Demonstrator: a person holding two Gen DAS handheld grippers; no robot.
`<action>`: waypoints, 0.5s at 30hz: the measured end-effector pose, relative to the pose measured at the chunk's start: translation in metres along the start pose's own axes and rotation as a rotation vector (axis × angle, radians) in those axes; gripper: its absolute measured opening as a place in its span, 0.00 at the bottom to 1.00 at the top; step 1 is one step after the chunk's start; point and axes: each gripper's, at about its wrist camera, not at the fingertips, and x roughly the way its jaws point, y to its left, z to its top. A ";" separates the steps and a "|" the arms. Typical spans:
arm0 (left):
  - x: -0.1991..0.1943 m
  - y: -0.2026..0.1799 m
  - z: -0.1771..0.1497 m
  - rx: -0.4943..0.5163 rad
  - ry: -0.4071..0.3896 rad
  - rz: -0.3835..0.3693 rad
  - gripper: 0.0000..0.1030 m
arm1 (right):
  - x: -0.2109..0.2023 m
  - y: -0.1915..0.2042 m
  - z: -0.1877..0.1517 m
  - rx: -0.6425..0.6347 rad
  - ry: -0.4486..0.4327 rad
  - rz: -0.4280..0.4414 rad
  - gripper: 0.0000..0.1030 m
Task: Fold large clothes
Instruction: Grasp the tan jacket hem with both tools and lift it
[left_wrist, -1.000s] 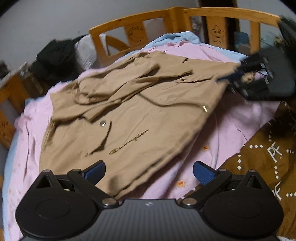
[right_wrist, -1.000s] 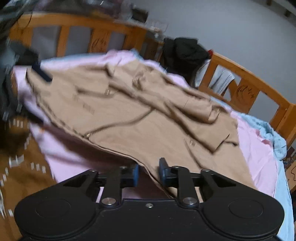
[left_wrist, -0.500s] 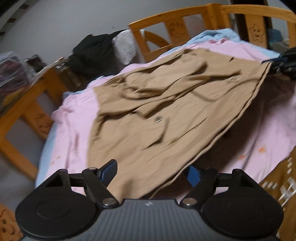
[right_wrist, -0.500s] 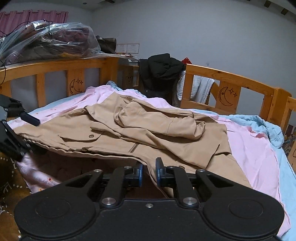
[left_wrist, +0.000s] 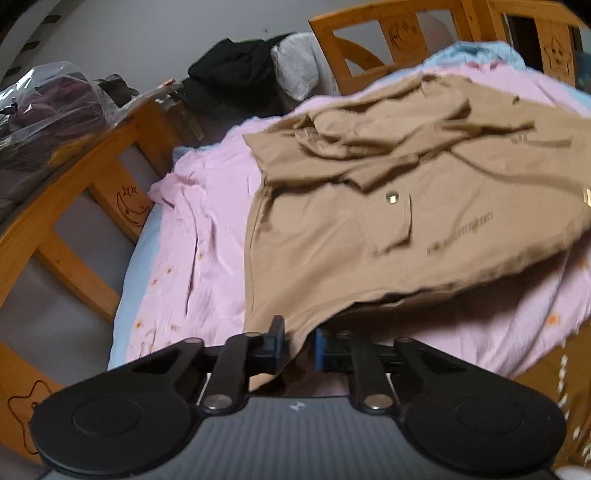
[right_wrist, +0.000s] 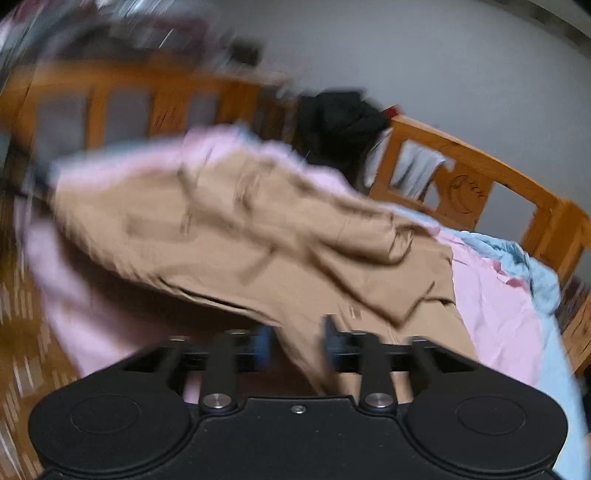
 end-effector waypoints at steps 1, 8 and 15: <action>0.001 0.001 0.003 -0.012 -0.010 0.001 0.11 | 0.000 0.002 -0.008 -0.075 0.038 -0.001 0.43; -0.001 0.010 0.014 -0.095 -0.045 0.008 0.07 | 0.008 -0.027 -0.048 -0.201 0.201 -0.134 0.44; -0.010 0.009 0.011 -0.155 -0.075 0.039 0.03 | 0.004 -0.036 -0.057 -0.252 0.183 -0.194 0.11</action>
